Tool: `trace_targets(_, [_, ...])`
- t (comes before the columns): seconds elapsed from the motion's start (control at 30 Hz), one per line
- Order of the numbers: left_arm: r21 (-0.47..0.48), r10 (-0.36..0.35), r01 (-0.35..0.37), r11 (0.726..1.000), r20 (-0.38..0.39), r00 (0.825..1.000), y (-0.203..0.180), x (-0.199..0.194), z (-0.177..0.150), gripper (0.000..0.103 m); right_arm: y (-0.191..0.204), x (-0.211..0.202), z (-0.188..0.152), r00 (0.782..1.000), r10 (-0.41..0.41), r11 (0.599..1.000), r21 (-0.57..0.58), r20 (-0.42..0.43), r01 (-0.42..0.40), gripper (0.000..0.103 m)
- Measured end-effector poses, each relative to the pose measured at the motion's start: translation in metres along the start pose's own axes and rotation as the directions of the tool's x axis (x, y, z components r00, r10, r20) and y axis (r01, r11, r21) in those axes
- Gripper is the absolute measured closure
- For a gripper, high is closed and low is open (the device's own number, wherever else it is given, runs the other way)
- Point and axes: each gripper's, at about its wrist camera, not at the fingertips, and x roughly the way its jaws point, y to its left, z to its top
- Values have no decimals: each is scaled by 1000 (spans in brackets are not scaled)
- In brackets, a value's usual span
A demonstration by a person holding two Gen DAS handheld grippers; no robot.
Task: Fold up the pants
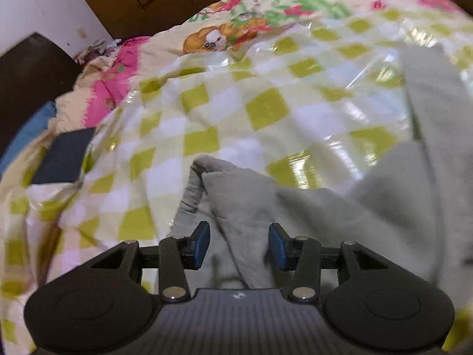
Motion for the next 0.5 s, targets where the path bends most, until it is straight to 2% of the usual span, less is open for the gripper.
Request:
trace_targets(0.1, [-23,91,-92,995,-67,994,-2,30,-1,45,-9,-7,-4,1000,-13,999,34,8,13,61])
trace_targets(0.13, [-51,90,-95,994,-88,992,1,35,-3,51,-11,-9,-5,1000,-20,999,39,12,19,60])
trace_targets(0.17, [-95,76,-86,992,-106,991,6,38,-5,63,-15,-12,-6,999,-26,998,50,18,25,60])
trace_targets(0.2, [-141,59,-76,987,-118,991,12,37,-7,69,-19,-16,-8,999,-31,997,66,26,29,60])
trace_targets(0.27, [-225,50,-76,971,-119,992,27,31,-12,71,-28,-21,-9,999,-33,993,111,43,28,60])
trace_targets(0.37, [-375,24,-54,925,-84,996,52,11,-26,73,-43,-29,-10,996,-32,982,188,80,16,58])
trace_targets(0.5, [-552,12,-89,829,-142,990,78,6,-62,74,-56,-31,-9,993,-31,959,283,117,-3,58])
